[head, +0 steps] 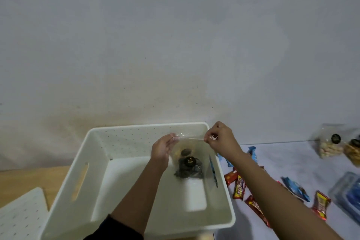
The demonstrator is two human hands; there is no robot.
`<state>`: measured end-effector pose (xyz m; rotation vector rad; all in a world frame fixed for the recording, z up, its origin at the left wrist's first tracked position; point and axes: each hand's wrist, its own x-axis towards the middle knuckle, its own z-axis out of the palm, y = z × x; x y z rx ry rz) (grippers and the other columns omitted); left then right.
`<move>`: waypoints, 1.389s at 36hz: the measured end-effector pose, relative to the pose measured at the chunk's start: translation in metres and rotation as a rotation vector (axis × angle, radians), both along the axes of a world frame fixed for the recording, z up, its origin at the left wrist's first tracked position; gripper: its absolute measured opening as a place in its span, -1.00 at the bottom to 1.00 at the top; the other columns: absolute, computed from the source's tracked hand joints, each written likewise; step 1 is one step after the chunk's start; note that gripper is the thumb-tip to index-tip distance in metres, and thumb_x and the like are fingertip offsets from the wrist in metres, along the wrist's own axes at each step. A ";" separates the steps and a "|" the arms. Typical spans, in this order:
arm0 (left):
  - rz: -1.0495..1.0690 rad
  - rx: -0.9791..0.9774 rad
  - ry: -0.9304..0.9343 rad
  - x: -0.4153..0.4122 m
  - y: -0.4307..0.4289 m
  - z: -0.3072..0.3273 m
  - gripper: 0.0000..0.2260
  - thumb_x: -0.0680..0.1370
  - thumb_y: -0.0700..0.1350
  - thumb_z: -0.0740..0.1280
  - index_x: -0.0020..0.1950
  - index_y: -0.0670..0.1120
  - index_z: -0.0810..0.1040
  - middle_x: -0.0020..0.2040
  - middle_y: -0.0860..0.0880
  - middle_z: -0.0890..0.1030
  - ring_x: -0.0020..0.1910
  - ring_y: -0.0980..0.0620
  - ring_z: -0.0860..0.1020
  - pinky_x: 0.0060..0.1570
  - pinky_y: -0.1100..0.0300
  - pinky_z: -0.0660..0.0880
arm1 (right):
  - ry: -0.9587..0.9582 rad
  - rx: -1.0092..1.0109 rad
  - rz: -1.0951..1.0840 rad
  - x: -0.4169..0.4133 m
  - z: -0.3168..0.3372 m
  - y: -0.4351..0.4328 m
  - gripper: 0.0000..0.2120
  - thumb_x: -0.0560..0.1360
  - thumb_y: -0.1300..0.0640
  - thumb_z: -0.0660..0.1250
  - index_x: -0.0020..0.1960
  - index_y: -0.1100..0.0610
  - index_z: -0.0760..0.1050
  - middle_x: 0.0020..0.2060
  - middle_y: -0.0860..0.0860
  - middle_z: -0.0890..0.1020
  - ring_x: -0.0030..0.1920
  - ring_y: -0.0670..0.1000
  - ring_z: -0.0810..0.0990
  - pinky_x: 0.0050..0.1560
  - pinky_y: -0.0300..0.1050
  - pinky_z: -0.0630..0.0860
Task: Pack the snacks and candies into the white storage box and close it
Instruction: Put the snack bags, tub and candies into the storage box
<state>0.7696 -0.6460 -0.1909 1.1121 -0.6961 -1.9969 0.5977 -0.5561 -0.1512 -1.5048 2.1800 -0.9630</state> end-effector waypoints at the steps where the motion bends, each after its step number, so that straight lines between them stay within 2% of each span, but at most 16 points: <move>1: -0.022 0.005 -0.027 0.000 -0.003 -0.002 -0.89 0.56 -0.24 0.24 -0.06 -0.22 0.55 -0.09 -0.14 0.62 -0.10 -0.01 0.60 -0.08 0.24 0.47 | 0.002 0.010 -0.008 0.000 -0.001 -0.002 -0.95 0.41 0.32 0.40 -0.19 0.26 0.64 -0.19 0.06 0.43 -0.26 -0.19 0.37 -0.24 -0.57 0.30; 7: -0.148 -0.036 -0.135 0.001 -0.018 -0.005 -0.86 0.57 -0.17 0.22 -0.03 -0.13 0.57 0.02 -0.09 0.62 0.05 0.03 0.57 0.24 0.19 0.31 | 0.013 0.044 -0.025 -0.003 -0.005 -0.015 -0.94 0.43 0.30 0.37 -0.18 0.24 0.63 -0.19 0.03 0.41 -0.20 -0.06 0.40 -0.27 -0.50 0.29; 13: -0.164 -0.049 -0.190 0.000 -0.028 -0.003 -0.84 0.58 -0.17 0.20 -0.05 -0.12 0.58 0.07 -0.09 0.59 0.20 0.00 0.51 0.27 0.17 0.29 | 0.008 0.055 -0.032 -0.007 -0.010 -0.027 -0.94 0.43 0.31 0.36 -0.18 0.23 0.61 -0.15 0.08 0.44 -0.15 -0.01 0.43 -0.25 -0.45 0.28; 16: -0.119 -0.056 -0.224 -0.002 -0.026 0.001 -0.84 0.57 -0.20 0.21 -0.03 -0.20 0.58 0.04 -0.15 0.58 0.21 -0.11 0.52 0.39 0.09 0.24 | 0.014 0.049 -0.028 -0.008 -0.011 -0.031 -0.94 0.44 0.30 0.36 -0.16 0.22 0.62 -0.13 0.08 0.44 -0.12 0.00 0.44 -0.23 -0.35 0.31; 18: -0.055 -0.064 -0.249 -0.005 -0.022 0.005 -0.85 0.56 -0.23 0.23 -0.01 -0.24 0.58 -0.10 -0.12 0.60 0.05 -0.10 0.59 0.23 0.20 0.42 | 0.017 0.050 -0.018 -0.009 -0.012 -0.032 -0.93 0.44 0.27 0.37 -0.10 0.22 0.62 -0.12 0.08 0.42 -0.11 0.00 0.43 -0.16 -0.28 0.32; 19: -0.021 -0.075 -0.260 -0.007 -0.020 0.008 -0.86 0.55 -0.24 0.24 -0.03 -0.25 0.58 -0.22 -0.07 0.60 -0.14 0.00 0.65 -0.04 0.34 0.50 | 0.017 0.050 -0.010 -0.009 -0.012 -0.031 -0.92 0.45 0.26 0.37 -0.07 0.22 0.62 -0.12 0.07 0.42 -0.11 -0.01 0.43 -0.15 -0.28 0.31; 20: 0.010 -0.091 -0.287 -0.009 -0.018 0.010 -0.87 0.54 -0.25 0.26 -0.08 -0.25 0.59 -0.33 -0.02 0.56 -0.36 0.12 0.61 -0.30 0.41 0.46 | 0.014 0.047 -0.001 -0.010 -0.012 -0.031 -0.90 0.45 0.25 0.37 -0.04 0.21 0.61 -0.11 0.07 0.41 -0.11 -0.02 0.42 -0.18 -0.32 0.31; 22: 0.074 -0.150 -0.416 -0.012 -0.013 0.011 -0.88 0.51 -0.23 0.29 -0.20 -0.20 0.55 -0.40 -0.03 0.46 -0.50 0.16 0.41 -0.42 0.33 0.32 | -0.002 0.029 0.019 -0.012 -0.012 -0.029 -0.87 0.45 0.25 0.37 -0.01 0.19 0.61 -0.12 0.05 0.41 -0.14 -0.05 0.41 -0.22 -0.46 0.27; 24: 0.127 -0.253 -0.574 -0.015 -0.005 0.013 -0.90 0.53 -0.18 0.28 -0.17 -0.17 0.52 -0.28 -0.07 0.44 -0.35 0.08 0.39 -0.26 0.22 0.35 | -0.024 0.001 0.044 -0.016 -0.010 -0.027 -0.87 0.45 0.25 0.37 0.00 0.17 0.61 -0.14 0.04 0.42 -0.16 -0.06 0.41 -0.21 -0.50 0.28; 26: 0.185 -0.370 -0.670 -0.018 0.004 0.020 -0.86 0.56 -0.16 0.25 0.01 -0.18 0.55 -0.09 -0.08 0.54 -0.11 0.01 0.50 0.00 0.13 0.47 | -0.049 -0.028 0.064 -0.022 -0.006 -0.024 -0.88 0.46 0.23 0.37 0.00 0.16 0.61 -0.15 0.03 0.44 -0.14 -0.05 0.44 -0.20 -0.52 0.29; 28: 0.247 -0.476 -0.724 -0.024 0.015 0.030 -0.81 0.57 -0.16 0.25 0.14 -0.19 0.53 0.09 -0.07 0.53 0.07 0.00 0.48 0.19 0.12 0.43 | -0.078 -0.051 0.090 -0.031 0.000 -0.018 -0.87 0.48 0.22 0.35 0.02 0.15 0.60 -0.13 0.01 0.47 -0.12 -0.06 0.46 -0.16 -0.53 0.29; 33: 0.302 -0.711 -0.845 -0.054 0.041 0.059 -0.81 0.56 -0.17 0.25 0.15 -0.14 0.52 0.18 -0.05 0.48 0.21 0.01 0.41 0.20 0.19 0.34 | -0.107 -0.072 0.156 -0.070 0.017 0.007 -0.82 0.49 0.25 0.31 0.07 0.16 0.59 -0.09 -0.01 0.49 -0.06 -0.09 0.47 0.04 -0.33 0.34; 37: 0.312 -0.804 -0.866 -0.113 0.077 0.071 -0.81 0.54 -0.19 0.27 0.14 -0.16 0.53 0.18 -0.10 0.50 0.21 -0.06 0.43 0.26 0.07 0.36 | -0.107 -0.117 0.148 -0.129 0.026 0.050 -0.83 0.47 0.28 0.33 0.04 0.17 0.60 -0.12 -0.01 0.51 -0.09 -0.10 0.47 -0.08 -0.50 0.32; 39: 0.289 -0.830 -0.835 -0.153 0.098 0.072 -0.80 0.54 -0.21 0.27 0.15 -0.18 0.52 0.17 -0.11 0.50 0.19 -0.06 0.44 0.21 0.13 0.36 | -0.111 -0.127 0.121 -0.163 0.026 0.075 -0.84 0.48 0.27 0.33 0.04 0.17 0.60 -0.13 -0.02 0.51 -0.11 -0.13 0.48 -0.11 -0.51 0.33; 44: 0.112 -0.868 -0.794 -0.264 0.155 0.053 -0.76 0.54 -0.21 0.27 0.20 -0.20 0.49 0.18 -0.13 0.48 0.20 -0.06 0.43 0.23 0.12 0.35 | -0.091 -0.094 0.047 -0.257 0.016 0.143 -0.82 0.50 0.24 0.31 0.07 0.13 0.59 -0.07 -0.02 0.55 -0.07 -0.14 0.50 -0.12 -0.50 0.34; 50: -0.146 -0.926 -0.838 -0.375 0.216 0.014 -0.71 0.55 -0.15 0.26 0.25 -0.20 0.45 0.22 -0.14 0.47 0.24 -0.08 0.40 0.26 0.10 0.34 | -0.032 0.003 -0.164 -0.361 -0.002 0.220 -0.78 0.51 0.24 0.28 0.13 0.15 0.56 0.02 0.05 0.58 0.05 -0.02 0.54 0.07 -0.26 0.40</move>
